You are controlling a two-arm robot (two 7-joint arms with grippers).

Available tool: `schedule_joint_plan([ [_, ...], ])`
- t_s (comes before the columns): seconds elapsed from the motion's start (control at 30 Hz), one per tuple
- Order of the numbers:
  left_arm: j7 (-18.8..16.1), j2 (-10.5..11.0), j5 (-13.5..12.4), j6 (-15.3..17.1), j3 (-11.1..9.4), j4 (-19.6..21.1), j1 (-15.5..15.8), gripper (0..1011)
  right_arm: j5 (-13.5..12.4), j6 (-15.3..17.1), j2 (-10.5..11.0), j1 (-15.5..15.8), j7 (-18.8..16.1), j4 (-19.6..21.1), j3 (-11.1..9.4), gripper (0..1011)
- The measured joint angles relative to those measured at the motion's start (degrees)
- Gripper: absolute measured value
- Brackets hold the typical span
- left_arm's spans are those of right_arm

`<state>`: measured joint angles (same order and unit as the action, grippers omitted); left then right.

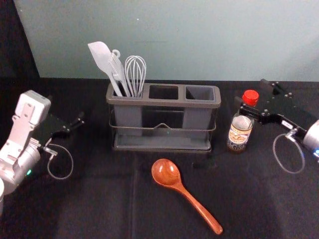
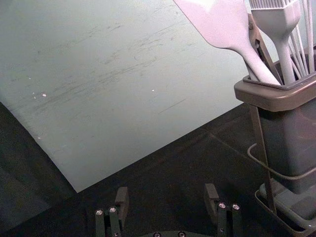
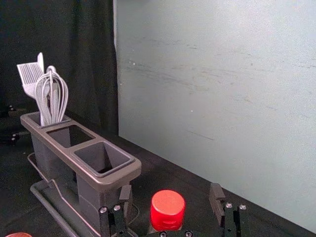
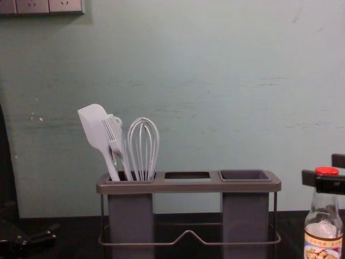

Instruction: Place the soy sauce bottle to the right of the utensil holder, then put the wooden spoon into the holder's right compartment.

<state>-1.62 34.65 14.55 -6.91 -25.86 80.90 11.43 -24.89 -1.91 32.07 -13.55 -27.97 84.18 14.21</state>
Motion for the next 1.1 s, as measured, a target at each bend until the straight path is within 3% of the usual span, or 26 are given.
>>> schedule_joint_plan([
  [0.3, 0.0, 0.0, 0.0, 0.0, 0.0, 0.0, 0.0, 1005, -1.47, 2.57, 2.96, 3.78, 1.01, 6.45, -3.26, 1002],
  [0.5, 0.0, 0.0, 0.01, 0.0, 0.0, 0.0, 0.0, 1005, -4.23, 4.52, 5.62, 7.22, 0.71, 12.4, -6.06, 1002],
  [0.83, 0.0, 0.0, 0.0, 0.0, 0.0, 0.0, 0.0, 1005, -10.77, 12.64, 11.77, 13.39, -0.79, 25.52, -8.81, 1002],
  [1.1, 0.0, 0.0, 0.0, 0.0, 0.0, 0.0, 0.0, 1005, -14.92, 18.47, 15.74, 16.34, -2.13, 32.94, -9.01, 1002],
])
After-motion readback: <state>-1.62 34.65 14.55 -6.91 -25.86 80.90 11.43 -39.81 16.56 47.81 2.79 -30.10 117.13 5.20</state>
